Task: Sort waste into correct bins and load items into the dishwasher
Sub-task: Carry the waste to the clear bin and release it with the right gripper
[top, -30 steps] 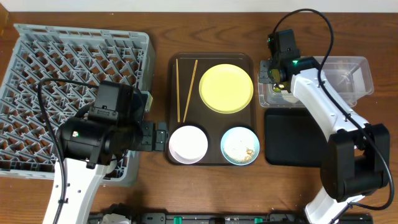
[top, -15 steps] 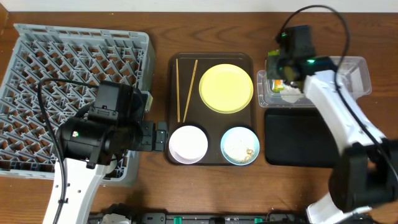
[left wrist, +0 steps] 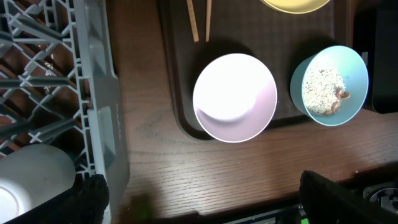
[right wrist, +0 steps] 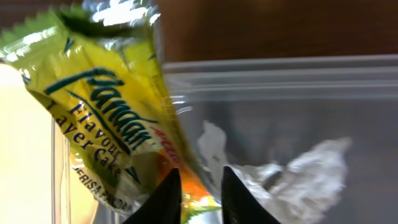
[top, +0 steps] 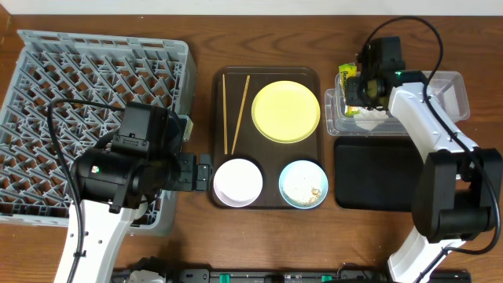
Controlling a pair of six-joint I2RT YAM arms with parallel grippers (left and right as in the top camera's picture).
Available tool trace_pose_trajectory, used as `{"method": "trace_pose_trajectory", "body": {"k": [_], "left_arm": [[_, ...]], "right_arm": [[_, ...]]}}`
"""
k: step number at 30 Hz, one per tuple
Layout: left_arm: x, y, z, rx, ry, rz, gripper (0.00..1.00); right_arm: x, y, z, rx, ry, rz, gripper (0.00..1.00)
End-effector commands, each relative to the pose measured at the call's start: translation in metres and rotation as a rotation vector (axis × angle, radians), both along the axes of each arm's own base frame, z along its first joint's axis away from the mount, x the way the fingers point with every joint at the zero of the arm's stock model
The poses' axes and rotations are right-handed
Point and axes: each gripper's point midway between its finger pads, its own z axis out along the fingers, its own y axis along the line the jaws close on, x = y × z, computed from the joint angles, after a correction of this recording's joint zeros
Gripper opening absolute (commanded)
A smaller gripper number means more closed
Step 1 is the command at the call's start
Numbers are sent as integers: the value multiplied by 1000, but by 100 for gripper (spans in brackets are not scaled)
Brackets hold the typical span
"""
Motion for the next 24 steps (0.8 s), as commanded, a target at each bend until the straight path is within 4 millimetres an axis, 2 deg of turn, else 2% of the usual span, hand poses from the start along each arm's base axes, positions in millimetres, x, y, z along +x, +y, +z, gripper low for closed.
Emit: {"method": "trace_pose_trajectory", "body": {"k": [1,2,6,8,12,15,21,23,24], "left_arm": [[0,0,4,2,-19,-15,98],[0,0,4,2,-19,-14,98],[0,0,4,2,-19,-15,98],[0,0,4,2,-19,-15,98],[0,0,4,2,-19,-15,98],[0,0,4,3,-19,-15,98],[0,0,4,2,-19,-15,98],[0,0,4,2,-19,-15,98],[0,0,4,2,-19,-14,98]], "right_arm": [[2,9,10,45,-28,35,4],[2,9,12,46,-32,35,1],[0,9,24,50,-48,36,1],[-4,1,35,18,-57,-2,1],[-19,-29,60,-76,-71,-174,1],[-31,-38,72,-92,-68,-248,1],[-46,-58,64,-166,-15,-367,2],[-45,-58,62,-167,-13,-367,15],[-44,-58,62,-167,-14,-366,27]]}}
